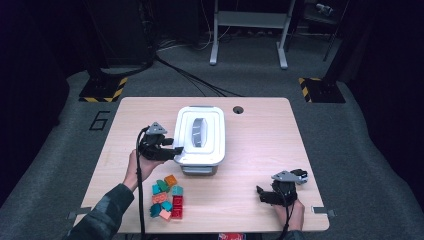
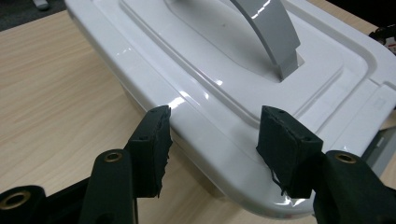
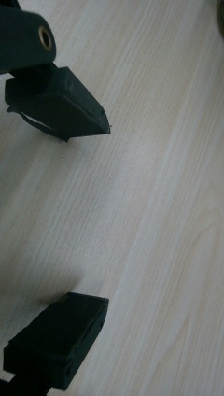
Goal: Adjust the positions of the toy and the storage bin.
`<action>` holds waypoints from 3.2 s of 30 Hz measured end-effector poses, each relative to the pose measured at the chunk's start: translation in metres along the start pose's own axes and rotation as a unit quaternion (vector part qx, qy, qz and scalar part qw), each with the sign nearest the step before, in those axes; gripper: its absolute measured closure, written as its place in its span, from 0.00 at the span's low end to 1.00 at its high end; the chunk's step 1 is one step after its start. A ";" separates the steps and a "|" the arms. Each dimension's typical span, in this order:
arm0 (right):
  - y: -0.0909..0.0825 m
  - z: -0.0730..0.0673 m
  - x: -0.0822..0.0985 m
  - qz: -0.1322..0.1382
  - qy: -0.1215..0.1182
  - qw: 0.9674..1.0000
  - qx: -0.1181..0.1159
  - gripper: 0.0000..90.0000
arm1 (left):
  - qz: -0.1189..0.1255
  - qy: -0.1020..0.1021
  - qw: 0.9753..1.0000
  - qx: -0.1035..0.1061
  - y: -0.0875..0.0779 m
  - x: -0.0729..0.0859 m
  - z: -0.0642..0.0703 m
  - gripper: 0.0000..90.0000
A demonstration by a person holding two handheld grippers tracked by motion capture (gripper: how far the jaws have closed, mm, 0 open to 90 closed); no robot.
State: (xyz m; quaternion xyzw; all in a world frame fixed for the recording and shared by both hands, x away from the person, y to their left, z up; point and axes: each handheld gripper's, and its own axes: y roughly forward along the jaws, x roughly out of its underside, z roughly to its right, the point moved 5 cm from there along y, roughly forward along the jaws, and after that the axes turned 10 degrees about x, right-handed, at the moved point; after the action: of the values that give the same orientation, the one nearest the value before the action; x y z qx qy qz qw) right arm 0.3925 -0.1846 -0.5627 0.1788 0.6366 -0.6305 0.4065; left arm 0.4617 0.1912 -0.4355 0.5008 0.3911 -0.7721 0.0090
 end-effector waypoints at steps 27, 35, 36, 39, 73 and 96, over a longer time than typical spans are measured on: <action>0.000 0.000 0.000 -0.004 0.002 1.000 -0.002 0.15 | 0.005 0.025 1.000 -0.010 0.028 -0.019 0.042 0.32; 0.000 0.000 0.000 -0.003 0.002 1.000 -0.003 0.15 | 0.017 0.009 0.999 -0.045 0.002 -0.008 0.018 0.17; 0.000 0.000 0.000 -0.003 0.001 1.000 -0.003 0.15 | 0.018 0.008 0.999 -0.051 -0.002 -0.006 0.014 0.16; 0.000 0.000 0.000 -0.003 0.003 1.000 -0.004 0.15 | 0.022 -0.002 0.998 -0.064 -0.013 0.004 0.002 0.13; 0.002 -0.002 -0.003 -0.026 0.021 0.999 0.014 0.07 | -0.023 -0.090 0.983 -0.161 -0.025 0.160 -0.106 0.00; -0.042 0.001 -0.101 0.016 0.026 0.999 -0.014 0.03 | -0.022 -0.084 0.984 -0.156 -0.020 0.157 -0.106 0.00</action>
State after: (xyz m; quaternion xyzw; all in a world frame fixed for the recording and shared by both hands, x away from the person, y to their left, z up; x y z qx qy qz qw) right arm 0.4227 -0.1627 -0.4597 0.1992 0.6528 -0.6102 0.4023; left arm 0.4564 0.3295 -0.5663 0.4177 0.5155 -0.7411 0.1029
